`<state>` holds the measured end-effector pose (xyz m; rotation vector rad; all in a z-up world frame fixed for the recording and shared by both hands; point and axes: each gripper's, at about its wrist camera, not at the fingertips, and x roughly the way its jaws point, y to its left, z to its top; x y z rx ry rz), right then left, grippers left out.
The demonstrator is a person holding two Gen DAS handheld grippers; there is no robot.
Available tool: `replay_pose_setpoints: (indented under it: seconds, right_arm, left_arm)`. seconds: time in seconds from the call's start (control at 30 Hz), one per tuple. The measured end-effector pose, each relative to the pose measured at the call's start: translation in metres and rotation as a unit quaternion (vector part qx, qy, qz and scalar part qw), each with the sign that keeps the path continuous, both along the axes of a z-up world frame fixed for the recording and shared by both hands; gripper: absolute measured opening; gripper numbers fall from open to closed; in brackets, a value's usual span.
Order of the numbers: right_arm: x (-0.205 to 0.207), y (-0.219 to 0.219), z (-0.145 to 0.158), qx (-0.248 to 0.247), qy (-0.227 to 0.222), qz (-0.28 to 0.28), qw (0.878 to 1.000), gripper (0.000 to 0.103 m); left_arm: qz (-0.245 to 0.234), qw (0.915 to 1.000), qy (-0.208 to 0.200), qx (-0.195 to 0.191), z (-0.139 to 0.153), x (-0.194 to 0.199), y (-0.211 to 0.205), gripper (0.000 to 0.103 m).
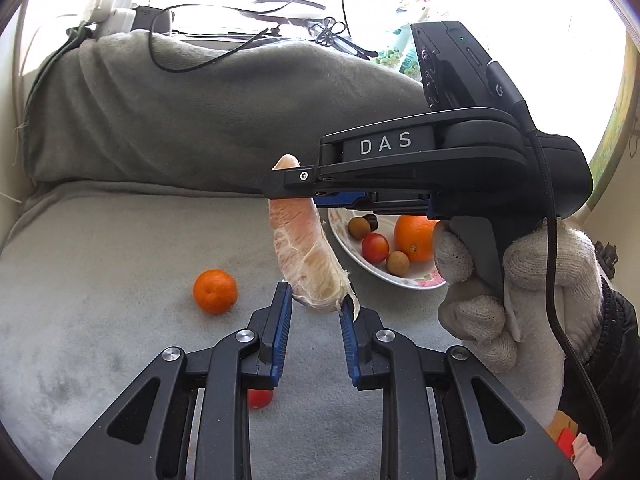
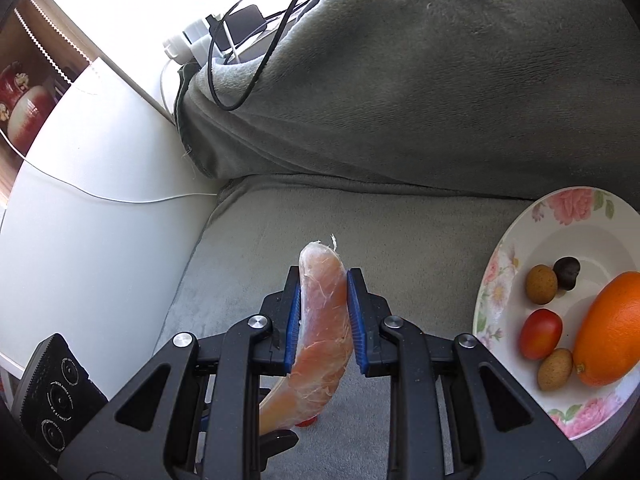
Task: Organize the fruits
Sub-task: 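Carry the peeled segment into the floral plate and open the right gripper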
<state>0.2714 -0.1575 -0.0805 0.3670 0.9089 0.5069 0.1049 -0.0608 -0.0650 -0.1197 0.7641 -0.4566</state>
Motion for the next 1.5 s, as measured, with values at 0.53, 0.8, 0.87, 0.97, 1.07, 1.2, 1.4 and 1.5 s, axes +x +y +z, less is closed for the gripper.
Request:
replay_pose_setpoints:
  seconds: [0.53,0.8,0.87,0.97,1.07,1.2,1.4,1.5]
  right_arm:
    - [0.005,-0.086,0.005,0.011,-0.01,-0.059,0.998,0.023]
    - [0.011,-0.12,-0.001,0.011,-0.007,-0.081,0.997,0.023]
    - [0.013,-0.126,-0.004,0.011,-0.005,-0.085,0.996,0.023]
    - [0.017,-0.131,-0.008,0.013,-0.002,-0.091,0.996,0.023]
    - [0.019,-0.138,-0.011,0.015,0.0,-0.095,0.995,0.023]
    - [0.022,-0.144,-0.014,0.014,0.001,-0.1,0.995,0.023]
    - [0.025,-0.152,-0.016,0.013,0.002,-0.108,0.994,0.023]
    - [0.025,-0.156,-0.018,0.011,0.003,-0.109,0.994,0.023]
  left_arm:
    - [-0.051,0.9985,-0.011,0.018,0.004,0.045,-0.067,0.022]
    - [-0.063,0.9977,-0.008,0.022,-0.002,0.064,-0.088,0.022]
    - [-0.065,0.9975,-0.007,0.027,-0.003,0.069,-0.093,0.022]
    - [-0.066,0.9973,-0.004,0.03,-0.007,0.076,-0.1,0.022]
    - [-0.068,0.9972,-0.003,0.033,-0.01,0.079,-0.105,0.022]
    - [-0.069,0.997,-0.002,0.034,-0.014,0.082,-0.113,0.022]
    - [-0.072,0.9968,0.001,0.036,-0.015,0.081,-0.111,0.022]
    - [-0.074,0.9966,0.002,0.037,-0.014,0.081,-0.11,0.022]
